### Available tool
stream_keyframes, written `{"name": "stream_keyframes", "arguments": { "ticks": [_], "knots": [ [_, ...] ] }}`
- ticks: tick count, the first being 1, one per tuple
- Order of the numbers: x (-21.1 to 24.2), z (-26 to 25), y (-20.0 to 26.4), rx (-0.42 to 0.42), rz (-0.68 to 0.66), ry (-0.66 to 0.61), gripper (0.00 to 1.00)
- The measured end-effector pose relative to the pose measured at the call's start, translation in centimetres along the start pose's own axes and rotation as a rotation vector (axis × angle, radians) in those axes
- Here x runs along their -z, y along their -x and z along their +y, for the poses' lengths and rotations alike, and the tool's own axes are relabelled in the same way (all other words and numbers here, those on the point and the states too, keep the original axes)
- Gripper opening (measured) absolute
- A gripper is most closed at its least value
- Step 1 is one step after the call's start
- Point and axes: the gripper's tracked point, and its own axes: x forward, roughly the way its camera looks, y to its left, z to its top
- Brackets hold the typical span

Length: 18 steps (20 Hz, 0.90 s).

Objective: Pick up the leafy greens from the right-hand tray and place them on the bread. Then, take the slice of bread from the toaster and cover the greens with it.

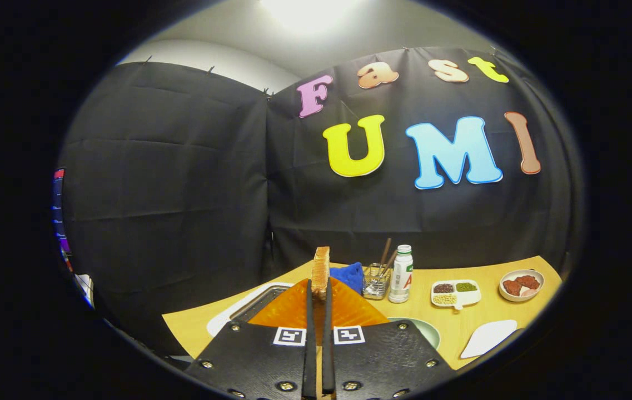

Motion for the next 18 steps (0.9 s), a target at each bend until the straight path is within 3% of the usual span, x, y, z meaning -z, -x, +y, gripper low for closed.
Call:
{"name": "stream_keyframes", "arguments": {
  "ticks": [9, 18],
  "knots": [
    [2.2, -4.4, -0.1, 0.107, 0.021, 0.038, 0.04],
    [5.9, -6.4, -1.0, 0.137, 0.094, 0.002, 0.04]
  ]
}}
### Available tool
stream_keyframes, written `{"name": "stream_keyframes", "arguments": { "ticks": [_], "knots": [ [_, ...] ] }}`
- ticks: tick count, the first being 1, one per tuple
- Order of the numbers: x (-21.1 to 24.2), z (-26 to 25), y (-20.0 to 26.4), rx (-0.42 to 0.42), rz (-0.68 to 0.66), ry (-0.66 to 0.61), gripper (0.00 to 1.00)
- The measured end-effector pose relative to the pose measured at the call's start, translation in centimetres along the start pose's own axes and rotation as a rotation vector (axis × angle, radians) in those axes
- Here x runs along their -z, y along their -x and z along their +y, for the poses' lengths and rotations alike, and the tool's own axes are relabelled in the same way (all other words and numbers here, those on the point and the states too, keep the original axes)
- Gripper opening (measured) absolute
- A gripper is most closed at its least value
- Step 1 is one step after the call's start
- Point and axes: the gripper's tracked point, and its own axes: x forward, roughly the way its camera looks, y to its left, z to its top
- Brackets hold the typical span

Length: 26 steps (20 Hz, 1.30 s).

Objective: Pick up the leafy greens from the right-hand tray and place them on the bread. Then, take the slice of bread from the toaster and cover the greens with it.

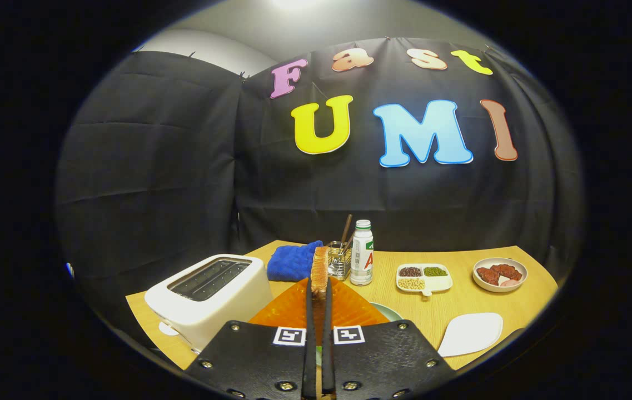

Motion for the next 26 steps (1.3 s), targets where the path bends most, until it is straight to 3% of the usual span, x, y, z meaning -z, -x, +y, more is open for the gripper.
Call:
{"name": "stream_keyframes", "arguments": {
  "ticks": [16, 19, 25, 26],
  "knots": [
    [6.4, -0.2, -3.8, -0.073, 0.09, -0.148, 0.04],
    [7.1, -2.4, -4.0, -0.029, 0.101, -0.174, 0.04],
    [8.7, -5.3, -4.2, 0.049, 0.138, -0.076, 0.04],
    [9.1, -5.7, -4.3, 0.059, 0.149, -0.046, 0.11]
  ]
}}
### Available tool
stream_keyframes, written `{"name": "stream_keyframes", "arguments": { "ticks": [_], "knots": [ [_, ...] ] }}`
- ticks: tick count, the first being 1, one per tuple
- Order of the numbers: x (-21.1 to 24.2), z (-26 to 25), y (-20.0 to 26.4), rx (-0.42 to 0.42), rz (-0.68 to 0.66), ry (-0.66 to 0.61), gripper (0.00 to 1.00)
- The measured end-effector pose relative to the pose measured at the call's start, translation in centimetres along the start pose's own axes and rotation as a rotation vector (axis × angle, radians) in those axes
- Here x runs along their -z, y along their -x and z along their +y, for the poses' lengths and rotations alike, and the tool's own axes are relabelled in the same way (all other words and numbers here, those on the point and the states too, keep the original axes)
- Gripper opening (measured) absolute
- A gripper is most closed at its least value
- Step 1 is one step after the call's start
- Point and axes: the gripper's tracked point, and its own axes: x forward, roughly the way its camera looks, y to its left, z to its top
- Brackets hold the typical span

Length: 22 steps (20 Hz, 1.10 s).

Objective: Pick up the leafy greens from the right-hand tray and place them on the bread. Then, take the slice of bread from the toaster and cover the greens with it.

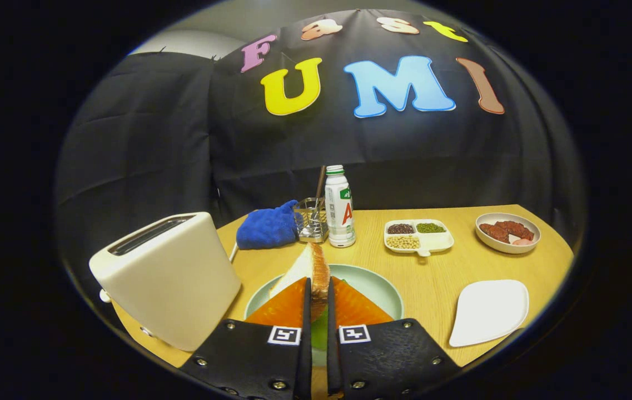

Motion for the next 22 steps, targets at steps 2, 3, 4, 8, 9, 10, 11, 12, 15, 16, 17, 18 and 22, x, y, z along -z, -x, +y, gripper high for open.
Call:
{"name": "stream_keyframes", "arguments": {
  "ticks": [2, 3, 4, 8, 9, 10, 11, 12, 15, 16, 17, 18, 22],
  "knots": [
    [0.2, -0.3, -0.1, 0.006, 0.001, 0.019, 0.14],
    [0.3, -0.4, -0.1, 0.006, 0.001, 0.018, 0.14],
    [0.3, -0.6, -0.1, 0.003, 0.002, 0.012, 0.14],
    [0.8, -1.6, -0.3, 0.028, 0.018, 0.022, 0.27],
    [1.1, -1.7, -0.4, 0.028, 0.028, 0.012, 0.27],
    [1.5, -1.8, -0.6, 0.024, 0.038, -0.001, 0.29],
    [1.6, -1.8, -0.5, 0.016, 0.044, -0.018, 0.3],
    [1.8, -2.0, -0.6, 0.016, 0.049, -0.026, 0.3],
    [2.0, -2.5, -0.8, 0.021, 0.057, -0.028, 0.3],
    [2.1, -2.8, -1.0, 0.029, 0.057, -0.019, 0.3],
    [1.9, -3.5, -0.8, 0.05, 0.048, 0.004, 0.33],
    [1.7, -4.2, -0.8, 0.068, 0.036, 0.02, 0.34],
    [0.7, -5.9, 0.3, 0.091, -0.012, 0.028, 0.34]
  ]
}}
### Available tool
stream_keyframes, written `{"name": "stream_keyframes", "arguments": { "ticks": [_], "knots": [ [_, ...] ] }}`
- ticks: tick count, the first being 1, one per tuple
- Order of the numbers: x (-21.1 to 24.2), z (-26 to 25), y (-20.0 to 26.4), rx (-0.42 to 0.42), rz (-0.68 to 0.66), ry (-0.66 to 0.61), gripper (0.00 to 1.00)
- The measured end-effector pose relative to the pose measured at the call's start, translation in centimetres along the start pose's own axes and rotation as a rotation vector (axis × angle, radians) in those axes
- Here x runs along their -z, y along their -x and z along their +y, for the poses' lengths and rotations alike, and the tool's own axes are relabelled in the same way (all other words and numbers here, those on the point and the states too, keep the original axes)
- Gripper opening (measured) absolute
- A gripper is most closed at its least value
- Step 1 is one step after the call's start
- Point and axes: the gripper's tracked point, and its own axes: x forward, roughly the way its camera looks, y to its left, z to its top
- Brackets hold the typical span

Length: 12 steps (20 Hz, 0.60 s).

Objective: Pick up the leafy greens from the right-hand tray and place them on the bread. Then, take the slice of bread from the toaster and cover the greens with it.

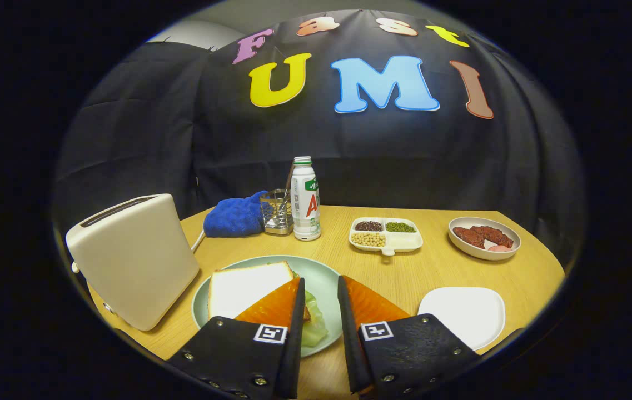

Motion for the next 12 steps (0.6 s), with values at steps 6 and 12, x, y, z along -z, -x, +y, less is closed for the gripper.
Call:
{"name": "stream_keyframes", "arguments": {
  "ticks": [6, 12],
  "knots": [
    [-2.3, -3.9, 2.5, 0.039, -0.1, 0.019, 0.34],
    [-3.5, -8.5, 4.6, 0.088, -0.16, 0.021, 0.34]
  ]
}}
